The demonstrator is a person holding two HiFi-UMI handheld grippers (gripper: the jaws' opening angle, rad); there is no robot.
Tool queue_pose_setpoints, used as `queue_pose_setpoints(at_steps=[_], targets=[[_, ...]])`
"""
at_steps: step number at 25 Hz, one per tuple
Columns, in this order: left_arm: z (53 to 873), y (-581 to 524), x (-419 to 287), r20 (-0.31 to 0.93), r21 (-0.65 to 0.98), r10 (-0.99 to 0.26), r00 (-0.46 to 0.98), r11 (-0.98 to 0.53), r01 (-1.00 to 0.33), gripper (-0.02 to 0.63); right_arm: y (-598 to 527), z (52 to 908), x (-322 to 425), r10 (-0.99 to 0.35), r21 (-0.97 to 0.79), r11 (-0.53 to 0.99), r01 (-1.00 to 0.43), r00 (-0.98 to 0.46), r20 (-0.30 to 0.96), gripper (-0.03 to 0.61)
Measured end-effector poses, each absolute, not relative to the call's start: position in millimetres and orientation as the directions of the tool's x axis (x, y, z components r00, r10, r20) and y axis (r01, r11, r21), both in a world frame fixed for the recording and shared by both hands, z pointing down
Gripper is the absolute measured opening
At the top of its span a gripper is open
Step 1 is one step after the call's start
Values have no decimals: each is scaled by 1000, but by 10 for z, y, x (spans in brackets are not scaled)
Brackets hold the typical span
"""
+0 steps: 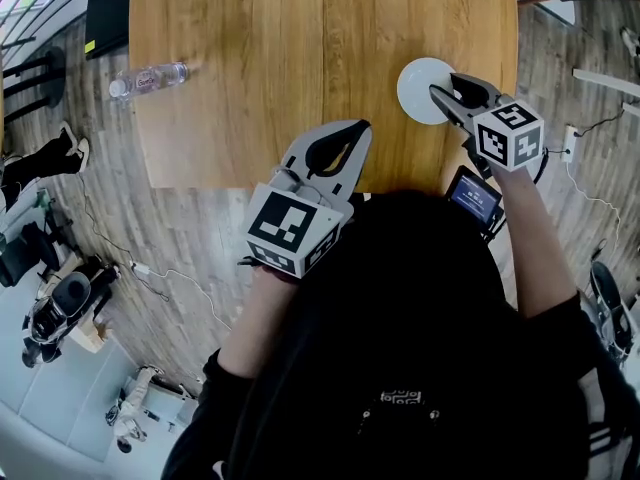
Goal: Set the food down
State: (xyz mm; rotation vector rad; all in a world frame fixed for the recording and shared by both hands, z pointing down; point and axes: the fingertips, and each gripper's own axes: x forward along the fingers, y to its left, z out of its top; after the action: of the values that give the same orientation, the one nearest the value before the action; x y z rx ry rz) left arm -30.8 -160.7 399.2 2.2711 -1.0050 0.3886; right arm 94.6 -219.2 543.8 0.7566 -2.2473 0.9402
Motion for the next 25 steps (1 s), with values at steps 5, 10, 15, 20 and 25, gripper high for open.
queue_pose_setpoints(at_steps=[5,10,15,20,25], targets=[[4003,-1593,-316,495,419,-569,657,-506,-754,0,-2197,5610,975,-247,-429,589,-685,-658,712,170],[4031,-1559,-313,504,418,-574,646,-492,-764,0,-2228,5757,997,-225,-423,595,-683,-648,728,170],[4096,-1524,-277,512,421,-581,632,-472,-775,0,-2207,5956,1029,-201,-402,613,-680,-627,753,171],[4137,-1580,-280,512,430,-581,632,-464,-775,0,-2175,6141,990,-171,-396,609,-687,-601,780,170],[4156,-1574,-228,514,431,-569,641,-475,-767,0,-2176,6275,988,-154,-394,606,-691,-588,794,170]])
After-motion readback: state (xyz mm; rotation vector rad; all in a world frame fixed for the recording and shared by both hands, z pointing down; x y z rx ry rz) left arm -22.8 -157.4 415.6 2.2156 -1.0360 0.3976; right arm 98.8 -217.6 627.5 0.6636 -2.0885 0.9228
